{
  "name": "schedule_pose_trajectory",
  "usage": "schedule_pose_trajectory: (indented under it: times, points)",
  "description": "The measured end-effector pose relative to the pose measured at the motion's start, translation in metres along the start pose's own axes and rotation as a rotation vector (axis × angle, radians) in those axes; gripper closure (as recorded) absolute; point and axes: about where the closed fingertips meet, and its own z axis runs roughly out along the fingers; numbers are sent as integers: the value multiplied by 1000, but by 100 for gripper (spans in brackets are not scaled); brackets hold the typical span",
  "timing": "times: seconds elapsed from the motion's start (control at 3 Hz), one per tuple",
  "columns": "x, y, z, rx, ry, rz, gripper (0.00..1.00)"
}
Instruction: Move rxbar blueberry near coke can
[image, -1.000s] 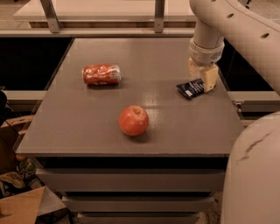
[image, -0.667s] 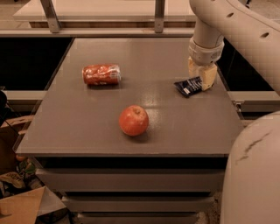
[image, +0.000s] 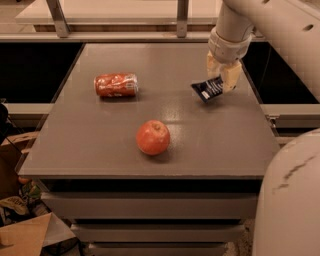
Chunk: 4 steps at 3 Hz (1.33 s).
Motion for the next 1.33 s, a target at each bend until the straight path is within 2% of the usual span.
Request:
schedule_pose_trajectory:
  times: [0.33,0.67,1.0,1.33]
  points:
    - [-18,-29,-36,101,-32,-75,100]
    - [-37,-51,-53,158,-70,-139,100]
    - [-37,-51,-53,159,-70,-139,100]
    - [-49,-60,-49,163,-83,-211,100]
